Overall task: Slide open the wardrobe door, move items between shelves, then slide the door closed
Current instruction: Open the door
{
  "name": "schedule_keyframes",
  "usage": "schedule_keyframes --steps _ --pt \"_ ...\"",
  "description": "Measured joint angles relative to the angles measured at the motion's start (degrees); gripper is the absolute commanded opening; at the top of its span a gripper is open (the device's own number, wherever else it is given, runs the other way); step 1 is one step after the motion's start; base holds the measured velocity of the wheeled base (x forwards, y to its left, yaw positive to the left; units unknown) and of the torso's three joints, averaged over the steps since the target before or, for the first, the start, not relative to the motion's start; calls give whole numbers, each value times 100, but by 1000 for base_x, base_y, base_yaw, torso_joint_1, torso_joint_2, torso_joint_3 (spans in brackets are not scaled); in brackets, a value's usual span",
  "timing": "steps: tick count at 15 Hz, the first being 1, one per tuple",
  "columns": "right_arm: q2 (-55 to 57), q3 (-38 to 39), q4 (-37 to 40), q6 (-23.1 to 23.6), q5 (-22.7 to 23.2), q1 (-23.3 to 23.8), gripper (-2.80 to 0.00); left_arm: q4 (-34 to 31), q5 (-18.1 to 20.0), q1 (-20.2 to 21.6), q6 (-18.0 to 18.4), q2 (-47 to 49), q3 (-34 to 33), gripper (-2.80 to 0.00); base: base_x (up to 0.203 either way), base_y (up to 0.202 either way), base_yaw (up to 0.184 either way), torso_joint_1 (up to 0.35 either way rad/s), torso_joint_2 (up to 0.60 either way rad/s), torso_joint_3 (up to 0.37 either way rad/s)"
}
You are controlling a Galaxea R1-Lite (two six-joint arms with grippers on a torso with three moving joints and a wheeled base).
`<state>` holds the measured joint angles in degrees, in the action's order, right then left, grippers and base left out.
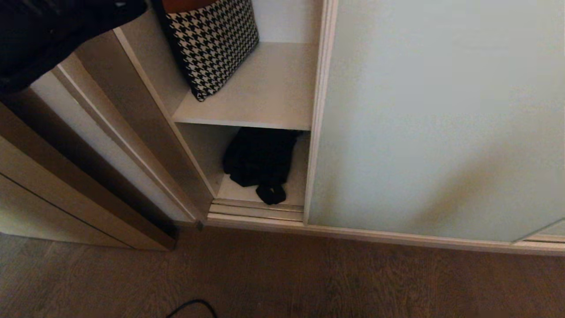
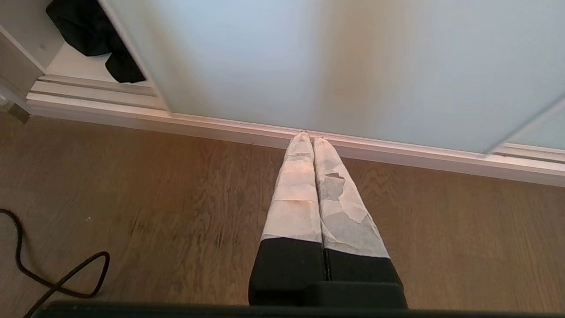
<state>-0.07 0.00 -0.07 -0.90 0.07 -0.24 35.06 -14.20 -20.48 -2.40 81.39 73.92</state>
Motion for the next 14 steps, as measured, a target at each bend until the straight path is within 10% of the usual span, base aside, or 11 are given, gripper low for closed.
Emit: schedule_keyframes --steps 14 --pt "0 0 0 1 0 0 -280 -622 -746 1632 632 -5214 -4930 -280 0 0 0 0 0 0"
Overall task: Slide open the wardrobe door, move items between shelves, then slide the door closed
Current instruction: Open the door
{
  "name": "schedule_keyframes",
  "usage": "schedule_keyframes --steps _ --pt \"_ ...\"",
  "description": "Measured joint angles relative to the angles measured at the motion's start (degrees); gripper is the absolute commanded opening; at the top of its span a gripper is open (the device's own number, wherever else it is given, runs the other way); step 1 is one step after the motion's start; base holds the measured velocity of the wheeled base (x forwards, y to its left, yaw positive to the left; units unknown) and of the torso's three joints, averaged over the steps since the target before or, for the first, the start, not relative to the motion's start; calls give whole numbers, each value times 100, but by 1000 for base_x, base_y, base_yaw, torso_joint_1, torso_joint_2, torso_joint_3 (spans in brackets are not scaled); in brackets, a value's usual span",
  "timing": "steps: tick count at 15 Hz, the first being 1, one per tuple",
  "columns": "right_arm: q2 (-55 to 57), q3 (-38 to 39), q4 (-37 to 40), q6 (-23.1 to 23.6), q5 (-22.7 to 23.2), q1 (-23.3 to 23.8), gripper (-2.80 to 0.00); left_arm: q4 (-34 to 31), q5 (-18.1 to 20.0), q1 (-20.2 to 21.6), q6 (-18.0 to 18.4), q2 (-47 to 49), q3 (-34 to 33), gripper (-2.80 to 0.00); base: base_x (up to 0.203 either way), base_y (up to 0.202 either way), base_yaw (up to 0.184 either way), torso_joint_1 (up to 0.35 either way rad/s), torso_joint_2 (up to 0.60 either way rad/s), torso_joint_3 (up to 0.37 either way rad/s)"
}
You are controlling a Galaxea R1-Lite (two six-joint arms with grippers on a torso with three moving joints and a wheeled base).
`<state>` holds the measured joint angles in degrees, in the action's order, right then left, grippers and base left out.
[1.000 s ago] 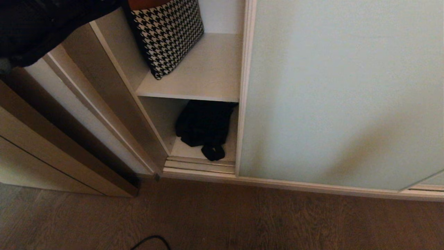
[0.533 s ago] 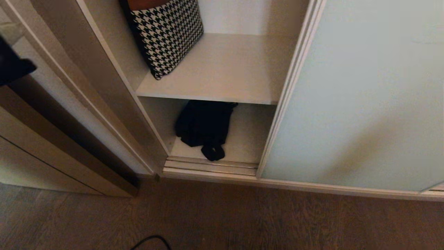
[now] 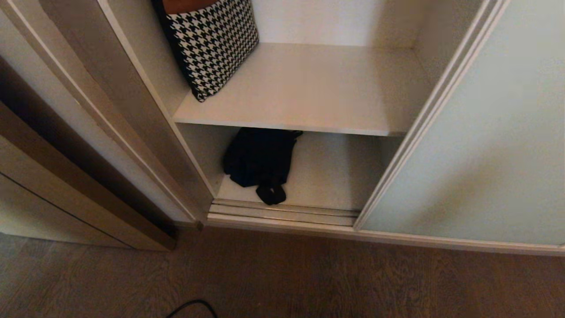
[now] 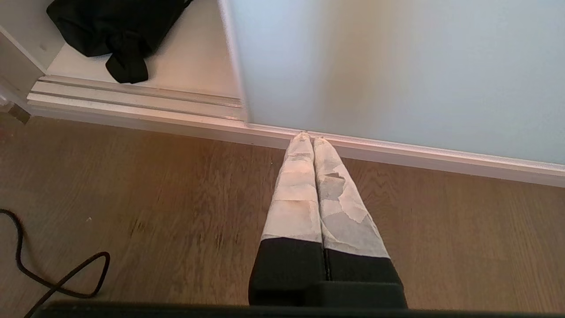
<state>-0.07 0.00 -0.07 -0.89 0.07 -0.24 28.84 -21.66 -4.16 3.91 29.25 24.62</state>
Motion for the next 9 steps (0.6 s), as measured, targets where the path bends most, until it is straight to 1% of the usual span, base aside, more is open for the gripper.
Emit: schedule_keyframes --steps 1,2,3,4,5,7,8,9 --pt "0 0 0 3 0 0 -280 -310 11 32 -38 -396 -211 -280 0 0 0 0 0 0" --pt "0 0 0 0 0 0 -280 -610 7 56 -192 -729 -410 -280 0 0 0 0 0 0" --pt "0 0 0 0 1 0 -280 -799 -3 77 -419 -961 -620 -280 0 0 0 0 0 0" --pt "0 0 0 1 0 0 -280 -842 -20 85 -535 -1108 -839 -280 0 0 0 0 0 0" --pt "0 0 0 -1 0 0 -280 -842 -67 90 -540 -1210 -1017 -280 0 0 0 0 0 0" --pt "0 0 -2 1 0 0 -280 -943 -442 191 -425 -1410 -1189 -280 0 0 0 0 0 0" --pt "0 0 0 -2 0 0 -280 -1003 -560 249 -340 -1528 -1264 -280 0 0 0 0 0 0" --pt "0 0 -2 -1 0 0 -280 -1079 -478 301 -220 -1703 -1358 -280 0 0 0 0 0 0"
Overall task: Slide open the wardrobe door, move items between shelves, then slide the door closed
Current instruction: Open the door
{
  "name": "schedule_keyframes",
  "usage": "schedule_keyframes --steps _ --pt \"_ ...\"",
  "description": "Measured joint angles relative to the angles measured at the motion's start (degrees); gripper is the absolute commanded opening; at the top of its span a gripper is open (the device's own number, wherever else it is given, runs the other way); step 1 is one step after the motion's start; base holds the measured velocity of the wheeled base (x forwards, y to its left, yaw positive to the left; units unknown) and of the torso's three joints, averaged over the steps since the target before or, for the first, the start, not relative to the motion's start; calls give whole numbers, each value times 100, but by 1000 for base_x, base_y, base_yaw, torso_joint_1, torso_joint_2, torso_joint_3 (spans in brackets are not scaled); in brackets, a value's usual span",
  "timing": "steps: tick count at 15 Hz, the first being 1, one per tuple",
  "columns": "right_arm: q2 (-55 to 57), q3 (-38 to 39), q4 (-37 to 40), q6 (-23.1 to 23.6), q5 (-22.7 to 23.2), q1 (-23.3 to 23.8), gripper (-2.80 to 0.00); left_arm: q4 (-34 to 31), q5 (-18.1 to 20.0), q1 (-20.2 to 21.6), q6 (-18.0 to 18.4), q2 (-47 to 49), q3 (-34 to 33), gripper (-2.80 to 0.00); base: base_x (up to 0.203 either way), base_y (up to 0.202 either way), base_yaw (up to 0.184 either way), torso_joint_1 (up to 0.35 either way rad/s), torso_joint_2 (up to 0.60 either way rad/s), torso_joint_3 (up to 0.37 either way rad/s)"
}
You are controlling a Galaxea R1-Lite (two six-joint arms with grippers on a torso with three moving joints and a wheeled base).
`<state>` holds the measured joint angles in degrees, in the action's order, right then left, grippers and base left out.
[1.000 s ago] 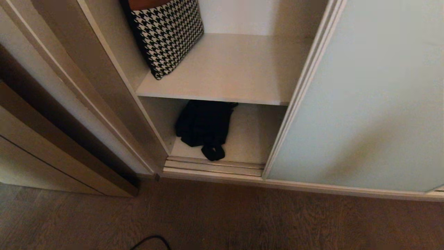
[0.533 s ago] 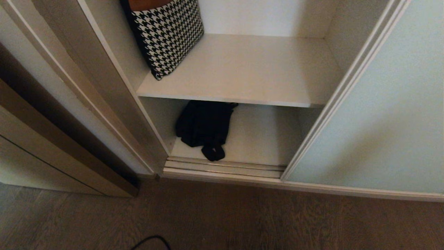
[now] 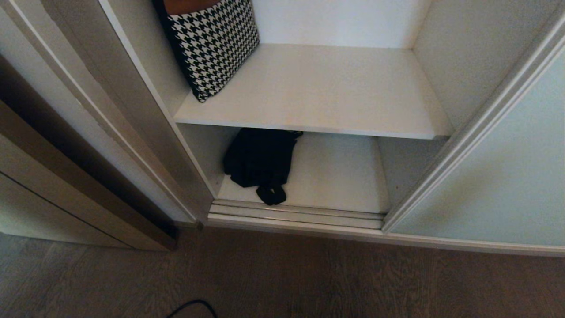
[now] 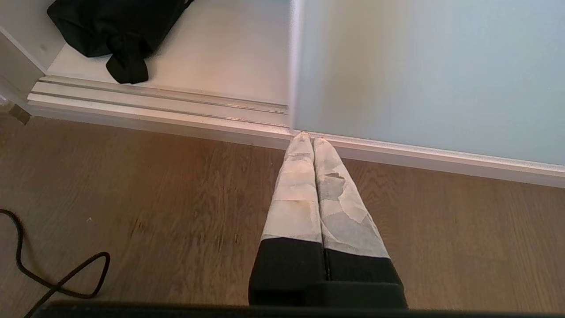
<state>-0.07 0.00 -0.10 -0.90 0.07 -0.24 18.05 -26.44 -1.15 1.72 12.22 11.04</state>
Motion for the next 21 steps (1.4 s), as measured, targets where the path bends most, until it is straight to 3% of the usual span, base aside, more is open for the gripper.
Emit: schedule_keyframes --steps 2,5,8,11,14,21 --pt "0 0 2 0 0 0 -280 -279 606 62 240 -413 -154 -280 0 0 0 0 0 0" --pt "0 0 2 0 2 0 -280 -1143 1944 99 707 -982 -500 -280 0 0 0 0 0 0" --pt "0 0 2 0 0 0 -280 -1449 2663 105 932 -1172 -989 -280 0 0 0 0 0 0" --pt "0 0 2 2 -2 0 -280 -1873 2823 105 401 -1229 -1052 -280 0 0 0 0 0 0" --pt "0 0 2 2 2 0 -280 -1810 2715 107 78 -1243 -1082 -280 0 0 0 0 0 0" --pt "0 0 2 2 0 0 -280 -1794 2663 105 6 -1243 -1100 -280 0 0 0 0 0 0"
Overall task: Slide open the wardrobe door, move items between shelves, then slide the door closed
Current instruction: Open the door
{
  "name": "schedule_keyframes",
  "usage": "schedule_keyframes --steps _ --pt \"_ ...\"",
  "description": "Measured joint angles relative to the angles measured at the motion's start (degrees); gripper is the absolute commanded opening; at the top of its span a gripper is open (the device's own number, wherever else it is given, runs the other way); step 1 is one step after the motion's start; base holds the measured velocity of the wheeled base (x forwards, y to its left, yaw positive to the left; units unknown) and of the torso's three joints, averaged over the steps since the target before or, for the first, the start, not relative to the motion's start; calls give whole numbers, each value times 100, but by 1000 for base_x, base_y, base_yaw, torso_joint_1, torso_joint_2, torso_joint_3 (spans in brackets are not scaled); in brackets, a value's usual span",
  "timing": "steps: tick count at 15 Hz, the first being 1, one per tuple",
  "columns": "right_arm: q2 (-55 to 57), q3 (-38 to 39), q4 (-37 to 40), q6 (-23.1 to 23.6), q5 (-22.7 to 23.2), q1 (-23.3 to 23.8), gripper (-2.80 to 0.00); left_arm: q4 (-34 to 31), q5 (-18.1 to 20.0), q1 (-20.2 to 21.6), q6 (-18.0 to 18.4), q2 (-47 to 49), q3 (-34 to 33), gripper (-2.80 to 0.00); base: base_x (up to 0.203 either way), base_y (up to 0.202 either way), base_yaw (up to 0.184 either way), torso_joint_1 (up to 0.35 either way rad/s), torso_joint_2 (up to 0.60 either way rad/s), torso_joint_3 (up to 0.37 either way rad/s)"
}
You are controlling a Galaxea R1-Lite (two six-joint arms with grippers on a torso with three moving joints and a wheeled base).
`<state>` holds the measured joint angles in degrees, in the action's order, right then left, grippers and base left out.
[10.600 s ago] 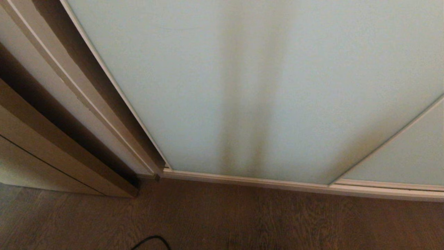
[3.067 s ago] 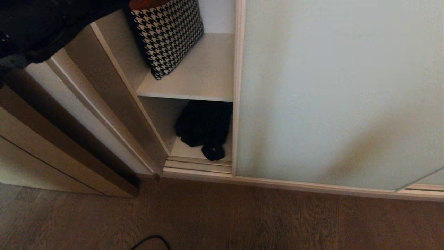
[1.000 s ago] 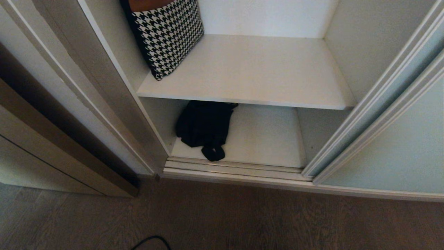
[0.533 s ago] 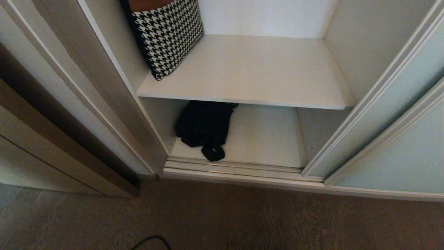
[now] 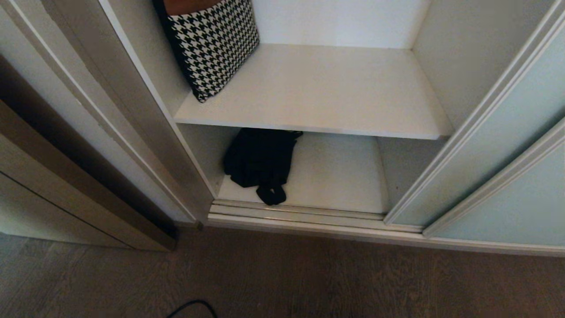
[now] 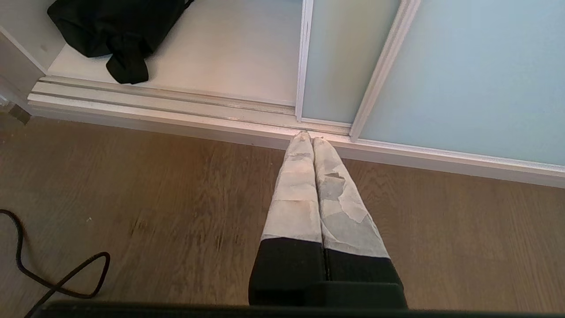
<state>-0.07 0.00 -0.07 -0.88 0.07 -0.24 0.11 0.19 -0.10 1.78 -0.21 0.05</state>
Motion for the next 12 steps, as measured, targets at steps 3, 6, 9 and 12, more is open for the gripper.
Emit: schedule_keyframes --steps 3,6,9,12 --pt "0 0 -1 0 0 0 -280 2 -3 0 -24 0 -2 -280 0 0 0 0 0 0" --pt "0 0 0 -2 0 0 -280 0 -3 0 6 0 -2 -280 0 0 0 0 0 0" --pt "0 0 0 -2 0 0 -280 0 -8 0 -12 2 -2 -280 0 0 0 0 0 0" --pt "0 0 0 -2 0 0 -280 -1 -9 0 -5 2 -5 -280 0 0 0 0 0 0"
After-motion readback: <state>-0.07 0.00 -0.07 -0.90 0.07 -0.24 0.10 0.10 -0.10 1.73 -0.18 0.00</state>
